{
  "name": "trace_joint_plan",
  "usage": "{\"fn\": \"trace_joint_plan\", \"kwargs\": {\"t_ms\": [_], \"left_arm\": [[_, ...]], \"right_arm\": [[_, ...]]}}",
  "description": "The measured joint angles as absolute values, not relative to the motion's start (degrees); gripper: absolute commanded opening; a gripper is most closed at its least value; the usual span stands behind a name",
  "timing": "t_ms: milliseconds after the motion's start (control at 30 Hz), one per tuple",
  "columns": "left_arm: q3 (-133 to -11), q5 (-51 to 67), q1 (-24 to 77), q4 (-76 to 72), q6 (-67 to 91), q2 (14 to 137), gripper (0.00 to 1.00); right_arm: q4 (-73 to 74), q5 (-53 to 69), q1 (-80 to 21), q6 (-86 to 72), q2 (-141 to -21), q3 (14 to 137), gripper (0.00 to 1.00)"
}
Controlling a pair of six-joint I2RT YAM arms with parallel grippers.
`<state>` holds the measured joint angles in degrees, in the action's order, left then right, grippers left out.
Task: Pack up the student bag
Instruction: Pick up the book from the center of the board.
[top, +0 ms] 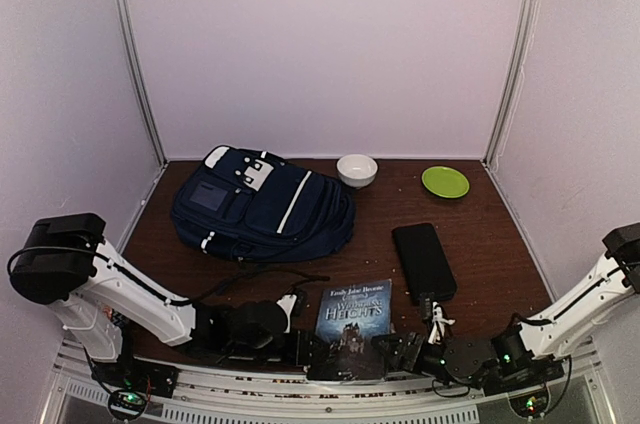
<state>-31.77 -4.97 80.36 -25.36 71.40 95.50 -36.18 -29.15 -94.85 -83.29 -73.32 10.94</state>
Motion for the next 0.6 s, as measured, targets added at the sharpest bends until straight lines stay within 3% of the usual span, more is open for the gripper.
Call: {"fn": "trace_joint_plan", "kwargs": {"t_ms": [367,500,600], "left_arm": [[-32.47,-1.52,80.95,-27.27,70.22,96.23,0.58],[-31.68,-1.65,80.95,-28.29,70.24,95.98,0.58],[-30.59,-0.89,81.28,-28.60,70.02,94.59,0.61]], "right_arm": [[-39.59,-26.15,-93.51,-86.87,-80.07,16.53,0.22],[-38.59,-25.63,-93.43,-86.65,-79.50,16.60,0.01],[-33.91,-23.97,-93.21,-85.12,-76.75,17.74,0.00]]}}
